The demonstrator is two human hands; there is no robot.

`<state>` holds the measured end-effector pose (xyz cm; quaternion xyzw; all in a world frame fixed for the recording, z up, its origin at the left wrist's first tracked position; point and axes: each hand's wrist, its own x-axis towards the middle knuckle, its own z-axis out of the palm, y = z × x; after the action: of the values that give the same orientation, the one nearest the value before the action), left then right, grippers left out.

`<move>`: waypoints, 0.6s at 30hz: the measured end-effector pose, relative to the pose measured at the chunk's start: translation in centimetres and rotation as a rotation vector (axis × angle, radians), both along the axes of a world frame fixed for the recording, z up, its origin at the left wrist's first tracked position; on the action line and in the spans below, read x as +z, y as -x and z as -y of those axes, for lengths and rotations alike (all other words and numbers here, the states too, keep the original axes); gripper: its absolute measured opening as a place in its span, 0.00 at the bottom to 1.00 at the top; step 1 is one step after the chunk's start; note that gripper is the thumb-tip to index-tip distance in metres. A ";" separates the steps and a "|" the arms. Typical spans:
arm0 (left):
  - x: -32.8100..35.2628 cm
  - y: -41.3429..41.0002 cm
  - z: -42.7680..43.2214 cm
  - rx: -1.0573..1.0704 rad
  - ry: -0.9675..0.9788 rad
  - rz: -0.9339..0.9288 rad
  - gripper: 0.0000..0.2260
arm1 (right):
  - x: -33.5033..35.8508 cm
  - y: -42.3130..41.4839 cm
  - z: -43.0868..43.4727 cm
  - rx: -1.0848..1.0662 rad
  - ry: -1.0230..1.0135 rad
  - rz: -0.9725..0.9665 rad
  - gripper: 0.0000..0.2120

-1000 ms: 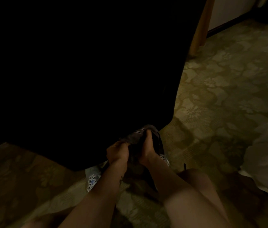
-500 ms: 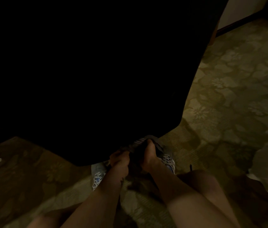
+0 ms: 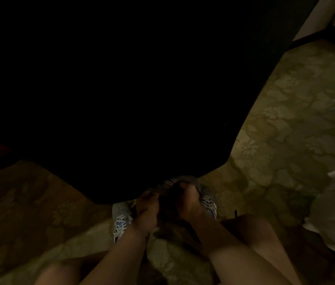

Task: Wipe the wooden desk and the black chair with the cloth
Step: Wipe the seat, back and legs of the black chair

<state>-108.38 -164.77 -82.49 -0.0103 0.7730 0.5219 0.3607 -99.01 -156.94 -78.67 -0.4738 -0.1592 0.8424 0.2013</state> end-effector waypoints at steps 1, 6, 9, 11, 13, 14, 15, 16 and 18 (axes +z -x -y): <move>-0.1 0.1 0.5 -0.025 -0.033 -0.018 0.10 | 0.4 -0.1 0.4 0.005 0.008 -0.007 0.20; 4.3 0.7 2.7 0.017 -0.137 -0.048 0.08 | 0.8 0.0 1.2 0.069 -0.075 -0.024 0.19; 6.0 1.4 3.9 -0.040 -0.142 -0.049 0.09 | 1.0 0.3 1.5 0.137 -0.118 -0.012 0.16; 6.4 2.1 4.6 -0.062 -0.136 -0.071 0.08 | 0.8 0.6 1.5 0.191 -0.139 -0.004 0.14; 6.6 3.0 5.6 -0.065 -0.143 -0.073 0.08 | 0.6 1.6 2.0 0.259 -0.158 0.017 0.15; 6.5 3.3 5.7 -0.068 -0.154 -0.074 0.08 | 0.4 2.1 2.1 0.286 -0.152 0.017 0.16; 6.3 3.6 6.1 -0.072 -0.159 -0.075 0.09 | 0.4 2.6 2.5 0.303 -0.152 0.029 0.16; 6.2 3.8 6.3 -0.071 -0.161 -0.079 0.08 | 0.3 3.0 2.7 0.311 -0.140 0.024 0.16; 6.1 3.9 6.4 -0.065 -0.162 -0.084 0.07 | -0.2 4.0 3.3 0.298 -0.160 0.029 0.15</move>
<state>-112.31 -171.14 -76.38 0.0658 0.7426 0.5706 0.3445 -102.98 -160.21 -78.87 -0.4396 -0.2971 0.8406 0.1088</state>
